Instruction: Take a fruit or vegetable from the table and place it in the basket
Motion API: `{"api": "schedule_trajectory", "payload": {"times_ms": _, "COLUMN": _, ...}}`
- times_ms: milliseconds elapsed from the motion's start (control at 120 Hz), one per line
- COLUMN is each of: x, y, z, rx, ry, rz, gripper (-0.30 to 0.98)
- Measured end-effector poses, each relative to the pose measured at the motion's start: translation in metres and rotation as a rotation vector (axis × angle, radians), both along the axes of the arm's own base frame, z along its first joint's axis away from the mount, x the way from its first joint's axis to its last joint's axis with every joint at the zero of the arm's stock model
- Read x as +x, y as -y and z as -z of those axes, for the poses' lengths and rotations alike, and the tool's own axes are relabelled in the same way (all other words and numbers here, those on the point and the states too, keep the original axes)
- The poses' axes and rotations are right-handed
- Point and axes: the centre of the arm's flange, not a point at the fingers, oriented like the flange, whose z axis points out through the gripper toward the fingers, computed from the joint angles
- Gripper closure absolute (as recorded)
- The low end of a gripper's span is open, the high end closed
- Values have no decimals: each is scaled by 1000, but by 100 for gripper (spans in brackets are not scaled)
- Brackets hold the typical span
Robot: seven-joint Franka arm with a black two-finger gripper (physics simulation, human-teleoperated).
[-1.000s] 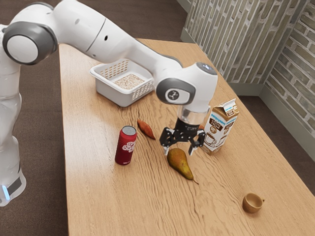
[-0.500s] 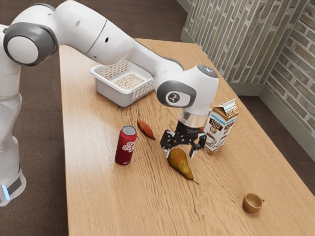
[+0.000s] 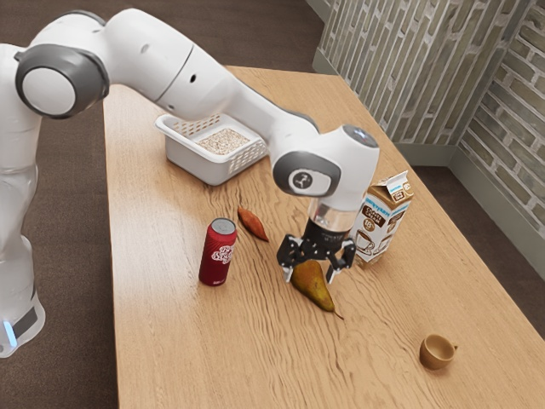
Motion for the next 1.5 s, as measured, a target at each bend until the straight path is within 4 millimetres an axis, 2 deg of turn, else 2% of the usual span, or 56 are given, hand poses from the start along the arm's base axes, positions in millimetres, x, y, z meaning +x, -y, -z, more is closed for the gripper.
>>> {"api": "schedule_trajectory", "payload": {"times_ms": 108, "x": 1, "y": 0, "z": 3, "rx": -2, "ry": 0, "rz": 0, "gripper": 4}}
{"api": "schedule_trajectory", "payload": {"times_ms": 267, "x": 3, "y": 2, "z": 4, "rx": -7, "ry": 10, "rz": 5, "gripper": 29}}
{"api": "schedule_trajectory", "payload": {"times_ms": 350, "x": 2, "y": 2, "z": 0, "rx": -10, "ry": 19, "rz": 14, "gripper": 36}}
{"api": "schedule_trajectory", "payload": {"times_ms": 458, "x": -4, "y": 1, "z": -25, "rx": -15, "ry": 49, "rz": 24, "gripper": 41}}
{"api": "schedule_trajectory", "payload": {"times_ms": 658, "x": -34, "y": -12, "z": -92, "rx": -21, "ry": 104, "rz": 32, "gripper": 40}}
{"api": "schedule_trajectory", "payload": {"times_ms": 742, "x": -33, "y": -23, "z": -123, "rx": -28, "ry": 137, "rz": 24, "gripper": 40}}
{"api": "schedule_trajectory", "payload": {"times_ms": 808, "x": -23, "y": -51, "z": -149, "rx": -29, "ry": 162, "rz": -17, "gripper": 42}}
{"api": "schedule_trajectory", "payload": {"times_ms": 900, "x": 3, "y": -108, "z": -172, "rx": -12, "ry": 167, "rz": -109, "gripper": 40}}
{"api": "schedule_trajectory", "payload": {"times_ms": 1017, "x": 11, "y": -198, "z": -175, "rx": 13, "ry": 130, "rz": -249, "gripper": 40}}
{"api": "schedule_trajectory", "payload": {"times_ms": 1108, "x": 4, "y": -278, "z": -166, "rx": 26, "ry": 93, "rz": -373, "gripper": 41}}
{"api": "schedule_trajectory", "payload": {"times_ms": 1167, "x": -2, "y": -315, "z": -161, "rx": 32, "ry": 74, "rz": -429, "gripper": 41}}
{"api": "schedule_trajectory", "payload": {"times_ms": 1233, "x": -5, "y": -335, "z": -159, "rx": 35, "ry": 60, "rz": -454, "gripper": 40}}
{"api": "schedule_trajectory", "payload": {"times_ms": 1383, "x": -11, "y": -349, "z": -156, "rx": 35, "ry": 39, "rz": -460, "gripper": 40}}
{"api": "schedule_trajectory", "payload": {"times_ms": 1500, "x": -20, "y": -377, "z": -151, "rx": 35, "ry": 20, "rz": -495, "gripper": 40}}
